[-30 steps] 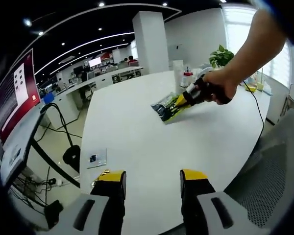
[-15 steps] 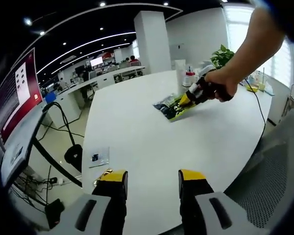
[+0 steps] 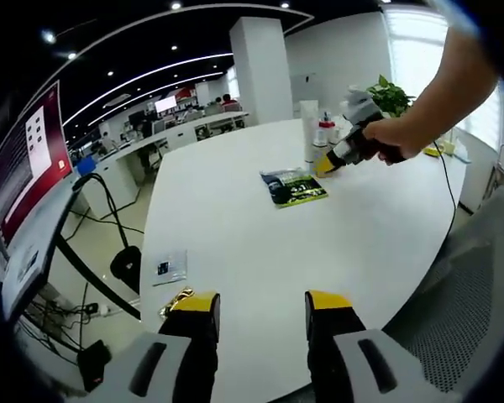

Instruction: Arrange the skincare products in the storage area until every visible bottle or jar stands upright without overlapping.

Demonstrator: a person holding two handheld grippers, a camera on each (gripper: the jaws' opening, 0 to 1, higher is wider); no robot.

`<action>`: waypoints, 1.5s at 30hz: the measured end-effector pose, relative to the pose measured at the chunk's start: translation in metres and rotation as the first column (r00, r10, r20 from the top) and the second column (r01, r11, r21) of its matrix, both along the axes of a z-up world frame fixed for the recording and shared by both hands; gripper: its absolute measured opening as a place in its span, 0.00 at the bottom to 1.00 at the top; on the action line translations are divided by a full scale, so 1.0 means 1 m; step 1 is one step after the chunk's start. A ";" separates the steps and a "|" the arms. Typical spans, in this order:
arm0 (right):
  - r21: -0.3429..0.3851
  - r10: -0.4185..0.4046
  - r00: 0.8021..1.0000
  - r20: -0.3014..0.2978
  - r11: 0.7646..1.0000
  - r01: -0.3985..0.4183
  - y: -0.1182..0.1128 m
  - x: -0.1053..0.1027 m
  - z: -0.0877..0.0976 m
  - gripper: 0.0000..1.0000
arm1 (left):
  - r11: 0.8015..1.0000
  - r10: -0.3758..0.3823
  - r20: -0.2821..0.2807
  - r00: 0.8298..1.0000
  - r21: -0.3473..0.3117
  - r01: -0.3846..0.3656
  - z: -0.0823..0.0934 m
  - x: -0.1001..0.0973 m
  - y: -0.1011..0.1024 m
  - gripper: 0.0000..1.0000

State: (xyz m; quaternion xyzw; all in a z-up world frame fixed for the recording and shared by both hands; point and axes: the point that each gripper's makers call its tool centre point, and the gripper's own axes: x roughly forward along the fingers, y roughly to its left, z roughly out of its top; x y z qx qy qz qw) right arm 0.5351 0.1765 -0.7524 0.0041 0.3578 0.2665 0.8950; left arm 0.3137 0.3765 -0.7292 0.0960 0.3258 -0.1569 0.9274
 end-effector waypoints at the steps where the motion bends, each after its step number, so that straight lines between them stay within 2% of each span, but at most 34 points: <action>1: -0.024 0.042 0.999 0.016 0.999 -0.041 0.009 0.000 0.001 0.31 | 1.000 -0.002 -0.003 1.000 0.001 0.002 -0.001 0.000 0.000 0.41; 3: -0.096 0.145 0.989 0.026 0.985 -0.142 0.032 -0.001 -0.004 0.37 | 1.000 -0.007 -0.003 1.000 0.002 0.007 -0.001 0.000 -0.001 0.41; 5: -0.162 0.222 0.975 0.005 0.962 -0.218 0.049 0.002 -0.015 0.36 | 1.000 -0.010 -0.005 1.000 0.004 0.010 -0.001 -0.001 -0.002 0.41; 7: -0.202 0.233 0.972 -0.025 0.951 -0.233 0.055 0.008 -0.025 0.34 | 1.000 -0.011 -0.009 1.000 0.006 0.011 -0.002 -0.001 -0.002 0.41; 9: -0.216 0.200 0.979 -0.043 0.955 -0.205 0.060 0.021 -0.030 0.35 | 1.000 -0.009 -0.012 1.000 0.009 0.009 -0.002 -0.001 -0.001 0.40; 11: -0.290 0.212 0.977 -0.039 0.933 -0.214 0.056 0.031 -0.039 0.38 | 1.000 -0.004 -0.016 1.000 0.013 0.004 -0.003 -0.001 0.001 0.40; 12: -0.342 0.245 0.968 -0.057 0.906 -0.250 0.057 0.030 -0.044 0.38 | 1.000 -0.003 -0.017 1.000 0.014 0.003 -0.004 -0.001 0.001 0.40; 13: -0.359 0.250 0.966 -0.065 0.898 -0.256 0.056 0.032 -0.046 0.38 | 1.000 0.001 -0.020 1.000 0.016 -0.001 -0.004 -0.001 0.002 0.40; 15: -0.347 0.243 0.968 -0.067 0.904 -0.251 0.054 0.043 -0.053 0.39 | 1.000 0.011 -0.019 1.000 0.016 -0.010 -0.004 -0.001 0.004 0.40; 16: -0.344 0.250 0.965 -0.083 0.901 -0.263 0.055 0.031 -0.048 0.41 | 1.000 0.017 -0.017 1.000 0.016 -0.016 -0.004 -0.001 0.006 0.40; 17: -0.353 0.262 0.958 -0.114 0.891 -0.286 0.052 0.027 -0.054 0.41 | 1.000 0.018 -0.016 1.000 0.016 -0.018 -0.004 -0.001 0.006 0.40; 18: -0.359 0.280 0.953 -0.115 0.883 -0.302 0.050 0.026 -0.056 0.42 | 1.000 0.022 -0.019 1.000 0.016 -0.022 -0.004 -0.001 0.006 0.40; 19: -0.342 0.293 0.951 -0.096 0.888 -0.308 0.052 0.027 -0.054 0.41 | 1.000 0.024 -0.019 1.000 0.016 -0.023 -0.005 -0.001 0.007 0.40; 20: -0.335 0.291 0.951 -0.101 0.891 -0.308 0.048 0.029 -0.057 0.41 | 1.000 0.024 -0.018 1.000 0.017 -0.024 -0.005 -0.001 0.007 0.40; 24: -0.329 0.348 0.929 -0.127 0.869 -0.370 0.046 0.027 -0.058 0.41 | 1.000 0.020 -0.020 1.000 0.018 -0.019 -0.005 -0.001 0.006 0.40; 28: -0.326 0.352 0.926 -0.138 0.867 -0.378 0.039 0.035 -0.061 0.39 | 1.000 0.017 -0.017 1.000 0.016 -0.017 -0.005 -0.001 0.006 0.38; 32: -0.327 0.367 0.919 -0.140 0.859 -0.393 0.042 0.033 -0.060 0.40 | 1.000 0.013 -0.018 1.000 0.018 -0.012 -0.005 -0.001 0.005 0.38; 34: -0.301 0.342 0.931 -0.130 0.881 -0.366 0.044 0.030 -0.055 0.43 | 1.000 0.012 -0.022 1.000 0.019 -0.012 -0.006 -0.002 0.005 0.38; 35: -0.282 0.329 0.940 -0.088 0.897 -0.340 0.047 0.032 -0.049 0.44 | 1.000 0.013 -0.025 1.000 0.019 -0.013 -0.006 -0.002 0.006 0.38; 38: -0.217 0.303 0.952 -0.047 0.927 -0.306 0.053 0.028 -0.037 0.45 | 1.000 0.011 -0.024 1.000 0.018 -0.011 -0.006 -0.002 0.005 0.38; 41: -0.135 0.321 0.947 -0.017 0.938 -0.321 0.065 0.009 -0.026 0.44 | 1.000 0.005 -0.023 1.000 0.015 -0.005 -0.006 -0.002 0.003 0.38; 42: -0.098 0.320 0.947 -0.013 0.942 -0.320 0.069 -0.006 -0.016 0.42 | 1.000 0.004 -0.023 1.000 0.015 -0.003 -0.006 -0.002 0.003 0.38; 44: -0.043 0.313 0.950 0.013 0.949 -0.312 0.077 -0.018 -0.005 0.39 | 1.000 0.001 -0.020 1.000 0.013 0.000 -0.005 -0.002 0.002 0.38; 45: 0.007 0.302 0.953 0.033 0.953 -0.303 0.083 -0.030 0.005 0.39 | 1.000 0.000 -0.021 1.000 0.012 0.001 -0.005 -0.002 0.002 0.38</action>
